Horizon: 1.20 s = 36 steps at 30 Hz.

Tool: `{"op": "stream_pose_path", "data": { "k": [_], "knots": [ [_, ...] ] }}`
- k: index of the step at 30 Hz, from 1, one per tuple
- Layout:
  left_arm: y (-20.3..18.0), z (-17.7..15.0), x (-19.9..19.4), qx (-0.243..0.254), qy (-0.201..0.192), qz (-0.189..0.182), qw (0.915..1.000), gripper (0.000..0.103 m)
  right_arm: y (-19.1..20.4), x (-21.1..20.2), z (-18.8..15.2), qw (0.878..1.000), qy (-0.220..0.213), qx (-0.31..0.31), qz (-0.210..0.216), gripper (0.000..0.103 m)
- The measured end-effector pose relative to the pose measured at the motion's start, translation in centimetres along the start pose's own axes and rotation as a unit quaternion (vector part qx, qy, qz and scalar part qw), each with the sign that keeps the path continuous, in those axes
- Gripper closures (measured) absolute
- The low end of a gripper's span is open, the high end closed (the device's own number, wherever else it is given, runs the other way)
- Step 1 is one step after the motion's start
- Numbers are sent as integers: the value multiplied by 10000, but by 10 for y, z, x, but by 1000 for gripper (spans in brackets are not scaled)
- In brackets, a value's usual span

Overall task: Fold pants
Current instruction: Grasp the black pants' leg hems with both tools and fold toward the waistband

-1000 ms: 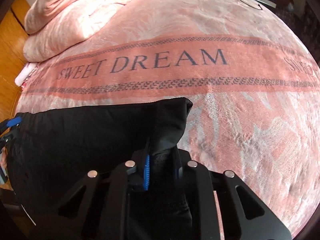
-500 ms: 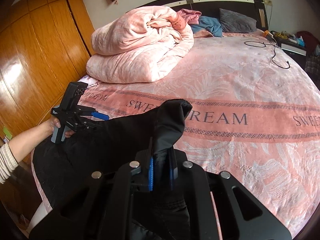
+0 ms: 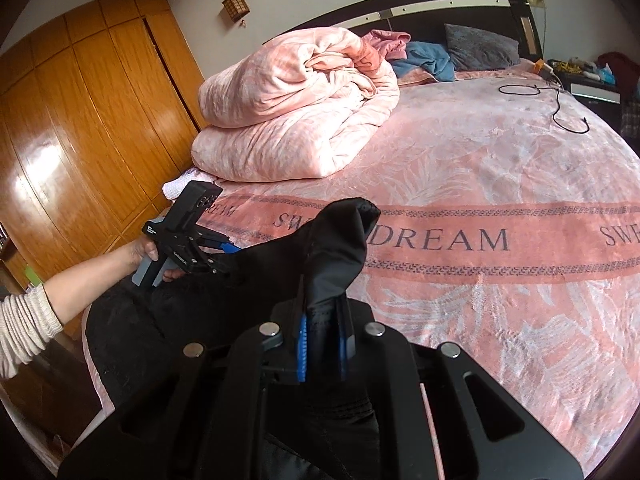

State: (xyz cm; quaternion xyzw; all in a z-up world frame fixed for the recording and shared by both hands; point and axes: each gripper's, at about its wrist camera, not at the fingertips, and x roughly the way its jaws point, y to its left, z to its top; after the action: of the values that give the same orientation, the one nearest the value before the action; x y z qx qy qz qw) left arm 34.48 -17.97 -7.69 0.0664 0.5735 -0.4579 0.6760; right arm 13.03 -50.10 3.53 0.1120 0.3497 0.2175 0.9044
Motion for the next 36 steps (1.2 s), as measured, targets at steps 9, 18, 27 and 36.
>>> {"op": "stream_pose_path", "data": {
  "k": [9, 18, 27, 36],
  "knots": [
    [-31, -25, -38, 645, -847, 658, 9921, 97, -6, 10, 2, 9985, -16, 375, -386, 93],
    [-141, -74, -104, 1392, -2442, 2980, 9122, 97, 10, -13, -4, 9960, -441, 609, -491, 93],
    [-240, -188, -71, 1792, -2600, 3364, 8872, 96, 20, -54, -104, 9912, -275, 1237, -376, 93],
    [-289, -273, -33, 1590, -2249, 3090, 9103, 96, 43, -82, -175, 9880, -136, 1419, -592, 93]
  ]
}}
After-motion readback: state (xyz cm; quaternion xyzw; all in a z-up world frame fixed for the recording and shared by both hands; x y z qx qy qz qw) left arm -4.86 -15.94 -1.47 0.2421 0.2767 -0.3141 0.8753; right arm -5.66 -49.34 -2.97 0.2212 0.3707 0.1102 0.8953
